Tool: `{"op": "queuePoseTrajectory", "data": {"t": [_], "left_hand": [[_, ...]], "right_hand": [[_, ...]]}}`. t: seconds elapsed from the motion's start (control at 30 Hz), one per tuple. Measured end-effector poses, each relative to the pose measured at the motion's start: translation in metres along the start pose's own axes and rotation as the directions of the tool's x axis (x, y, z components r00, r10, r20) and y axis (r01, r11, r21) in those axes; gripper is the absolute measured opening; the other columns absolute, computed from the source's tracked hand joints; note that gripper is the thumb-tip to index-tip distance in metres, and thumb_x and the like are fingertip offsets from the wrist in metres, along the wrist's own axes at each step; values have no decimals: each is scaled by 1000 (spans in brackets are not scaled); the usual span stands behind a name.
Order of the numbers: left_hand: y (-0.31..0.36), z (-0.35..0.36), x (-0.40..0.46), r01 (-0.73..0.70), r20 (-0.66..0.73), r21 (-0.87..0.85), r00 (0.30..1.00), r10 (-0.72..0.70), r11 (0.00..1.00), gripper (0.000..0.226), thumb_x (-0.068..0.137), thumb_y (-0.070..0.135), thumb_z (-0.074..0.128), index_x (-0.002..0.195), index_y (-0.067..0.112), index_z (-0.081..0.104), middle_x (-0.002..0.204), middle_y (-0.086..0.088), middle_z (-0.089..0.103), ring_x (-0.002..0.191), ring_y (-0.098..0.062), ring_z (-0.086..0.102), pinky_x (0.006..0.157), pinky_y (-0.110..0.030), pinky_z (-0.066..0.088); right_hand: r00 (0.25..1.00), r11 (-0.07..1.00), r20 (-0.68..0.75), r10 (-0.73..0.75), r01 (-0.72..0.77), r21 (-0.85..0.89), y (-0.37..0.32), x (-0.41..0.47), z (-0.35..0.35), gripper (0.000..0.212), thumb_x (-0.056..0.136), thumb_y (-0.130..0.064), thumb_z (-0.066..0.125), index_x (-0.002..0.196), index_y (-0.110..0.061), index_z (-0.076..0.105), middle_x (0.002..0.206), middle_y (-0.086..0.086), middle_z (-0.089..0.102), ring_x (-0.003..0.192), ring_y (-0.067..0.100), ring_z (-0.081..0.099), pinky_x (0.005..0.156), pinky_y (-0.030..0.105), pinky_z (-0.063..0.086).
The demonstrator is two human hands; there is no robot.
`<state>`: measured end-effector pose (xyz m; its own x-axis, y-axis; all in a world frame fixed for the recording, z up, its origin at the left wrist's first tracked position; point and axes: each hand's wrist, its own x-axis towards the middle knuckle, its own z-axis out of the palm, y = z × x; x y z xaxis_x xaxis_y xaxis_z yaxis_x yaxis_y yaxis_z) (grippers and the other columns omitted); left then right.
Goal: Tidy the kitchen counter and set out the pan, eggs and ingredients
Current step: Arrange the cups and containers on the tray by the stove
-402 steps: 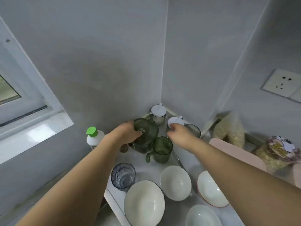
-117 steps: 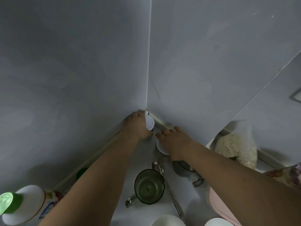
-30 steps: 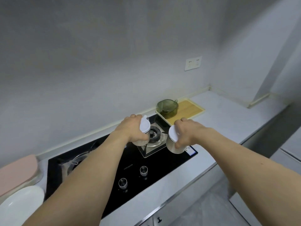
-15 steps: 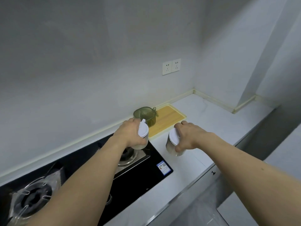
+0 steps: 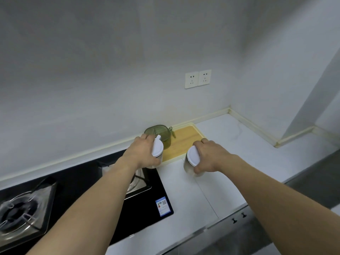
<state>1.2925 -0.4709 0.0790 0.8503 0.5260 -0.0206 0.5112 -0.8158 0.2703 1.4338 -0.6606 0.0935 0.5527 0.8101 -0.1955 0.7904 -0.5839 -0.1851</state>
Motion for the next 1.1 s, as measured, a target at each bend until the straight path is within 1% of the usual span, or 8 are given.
{"op": "queuePoseTrajectory", "data": {"t": [0.13,0.3,0.37,0.47,0.57,0.73,0.93,1.1], "left_hand": [[-4,13,36,8,-3,-35,1000,-8,999,83,70,47,67,142,24,33,129,2,43,116,-21,40,91,-30,41],[-20,37,89,-14,85,-89,996,22,996,95,61,46,65,145,23,29,135,2,39,120,-22,36,98,-32,39],[-30,53,110,-27,90,-84,995,35,996,93,64,39,70,145,22,29,137,3,37,122,-21,34,99,-32,39],[-39,77,132,-55,70,-68,996,60,996,87,68,35,71,143,20,31,138,3,35,123,-22,35,92,-29,35],[-47,96,148,-103,61,-46,993,106,994,85,68,32,70,143,15,33,137,-1,37,120,-25,38,99,-32,37],[-58,121,170,-108,97,-59,989,113,992,91,66,32,71,146,14,31,138,-4,29,124,-27,34,103,-36,39],[-70,145,174,-121,123,2,985,120,993,95,66,39,72,147,16,28,137,-6,22,125,-25,28,103,-31,39],[-76,157,171,-18,82,-90,996,25,996,93,68,40,67,148,18,25,137,-4,22,126,-22,29,101,-32,42]], "right_hand": [[999,999,-10,-38,38,20,19,45,1,81,66,-44,75,133,-19,36,125,1,42,113,22,44,82,29,41],[999,998,1,-55,55,10,37,112,10,80,67,-44,74,133,-19,37,125,1,43,112,22,45,85,30,42],[998,998,11,-64,64,-12,42,140,16,79,67,-44,74,133,-18,37,125,2,43,113,24,44,88,31,41],[997,997,20,-72,72,-25,50,175,28,79,69,-44,74,133,-16,37,125,4,43,115,26,44,91,33,41],[996,997,37,-76,76,-17,56,202,41,79,68,-43,73,132,-17,36,125,4,42,116,27,44,94,34,41],[992,993,63,-111,113,-17,56,243,60,84,69,-43,74,137,-18,31,131,5,39,121,27,41,100,37,40],[982,987,102,-156,158,-8,49,271,77,87,71,-44,73,141,-17,28,136,6,36,123,28,39,102,38,37],[979,985,116,-167,169,-9,46,282,89,86,73,-46,72,141,-17,27,136,6,36,122,27,39,100,38,38]]}}
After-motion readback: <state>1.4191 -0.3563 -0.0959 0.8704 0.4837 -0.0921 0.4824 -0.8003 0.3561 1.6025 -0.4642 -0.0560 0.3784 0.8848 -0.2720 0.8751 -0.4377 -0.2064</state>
